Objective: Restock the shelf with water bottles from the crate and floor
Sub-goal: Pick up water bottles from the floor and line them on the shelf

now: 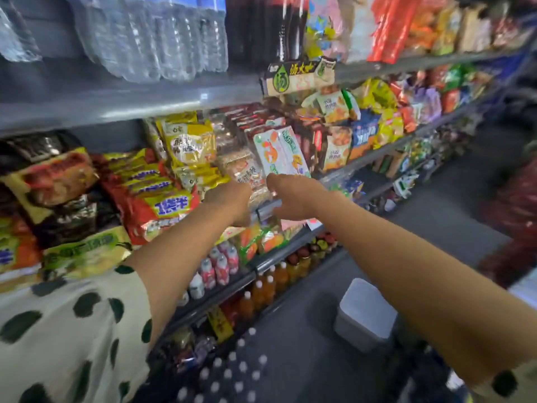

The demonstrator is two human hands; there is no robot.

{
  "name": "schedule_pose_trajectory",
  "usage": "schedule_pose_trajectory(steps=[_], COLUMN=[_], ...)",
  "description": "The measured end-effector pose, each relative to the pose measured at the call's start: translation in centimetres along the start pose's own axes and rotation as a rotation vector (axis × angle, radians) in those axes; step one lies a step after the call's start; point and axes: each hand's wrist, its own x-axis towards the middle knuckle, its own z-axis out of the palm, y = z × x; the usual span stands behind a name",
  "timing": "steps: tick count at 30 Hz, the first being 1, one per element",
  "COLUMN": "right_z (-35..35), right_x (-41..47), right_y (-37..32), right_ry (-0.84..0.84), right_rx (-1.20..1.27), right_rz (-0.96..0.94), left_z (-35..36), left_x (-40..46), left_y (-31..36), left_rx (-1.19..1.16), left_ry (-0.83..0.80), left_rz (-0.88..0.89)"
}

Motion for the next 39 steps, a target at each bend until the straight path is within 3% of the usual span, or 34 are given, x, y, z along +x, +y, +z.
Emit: schedule_pose_trajectory(steps=[9,19,24,28,32,39], right_z=[25.4,56.7,70.6,78.7,84.5,89.0], right_x=[0.1,1.2,3.0,5.5,8.5,11.4], right_y=[1.4,2.1,2.1,1.7,1.2,0.6], right_ry=[-0.162,-0.457,-0.513,-0.523,-0.514,-0.494], right_rx=[0.153,0.254,0.268,0.212,0.163,0.093], right_rz=[0.040,0.081,0.127,0.137,0.121,0.042], left_z=[23.5,54.8,66.0,72.8,78.1,81.8], left_x=[3.1,8.3,10.4,12.4,14.0,15.0], left_y=[0.1,-1.9,-3.3,-4.3,-5.1,-6.5], left_rx=[-0.145,-0.331,-0.313,-0.297,-0.274,-0.294], left_ry=[-0.330,-0.392,-0.470,-0.518,-0.430,-0.395], left_rz=[0.004,-0.081,-0.111,-0.137,-0.155,-0.182])
